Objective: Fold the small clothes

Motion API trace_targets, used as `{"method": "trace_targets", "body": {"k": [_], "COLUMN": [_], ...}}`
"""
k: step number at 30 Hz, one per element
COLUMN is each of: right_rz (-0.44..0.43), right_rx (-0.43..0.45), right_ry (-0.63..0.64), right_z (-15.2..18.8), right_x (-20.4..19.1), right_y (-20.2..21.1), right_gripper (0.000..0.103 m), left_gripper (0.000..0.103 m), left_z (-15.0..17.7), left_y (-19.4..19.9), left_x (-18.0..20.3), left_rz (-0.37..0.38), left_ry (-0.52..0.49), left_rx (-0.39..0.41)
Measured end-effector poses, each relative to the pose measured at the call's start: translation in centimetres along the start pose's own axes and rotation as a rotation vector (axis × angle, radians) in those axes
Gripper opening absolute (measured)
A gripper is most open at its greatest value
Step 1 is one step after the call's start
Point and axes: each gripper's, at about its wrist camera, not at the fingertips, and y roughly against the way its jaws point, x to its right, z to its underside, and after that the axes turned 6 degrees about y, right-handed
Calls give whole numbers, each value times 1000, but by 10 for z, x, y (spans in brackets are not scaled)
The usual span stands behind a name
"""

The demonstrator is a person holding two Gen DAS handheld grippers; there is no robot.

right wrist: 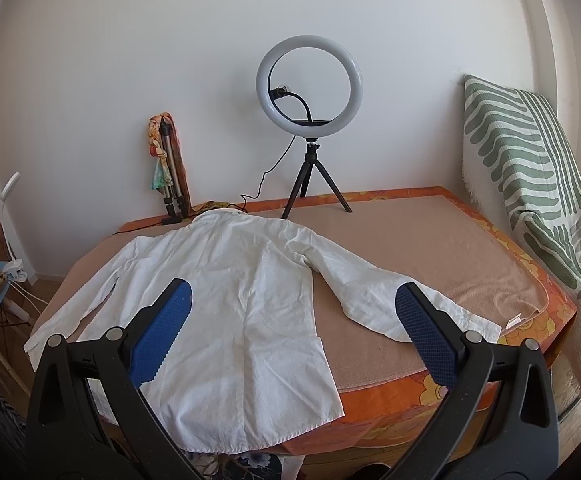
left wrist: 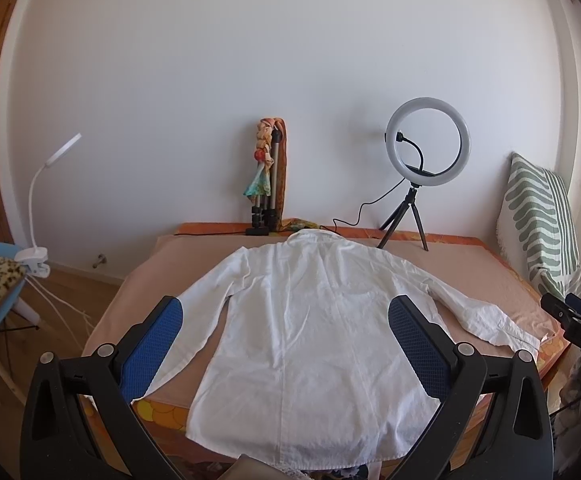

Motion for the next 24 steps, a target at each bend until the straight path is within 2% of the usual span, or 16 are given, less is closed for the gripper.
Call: {"method": "trace_targets", "body": {"k": [24], "right_rz": [-4], "right_rx": [-9], "right_ry": [-1], "right_z": [1], "right_x": [-5], "right_y": [-4], "right_gripper": [103], "left_gripper": [103], "left_z": [-2], "left_y": [-1], "left_x": [0], "left_rz": [6], "left_ry": [9], "left_rx": [-1]}}
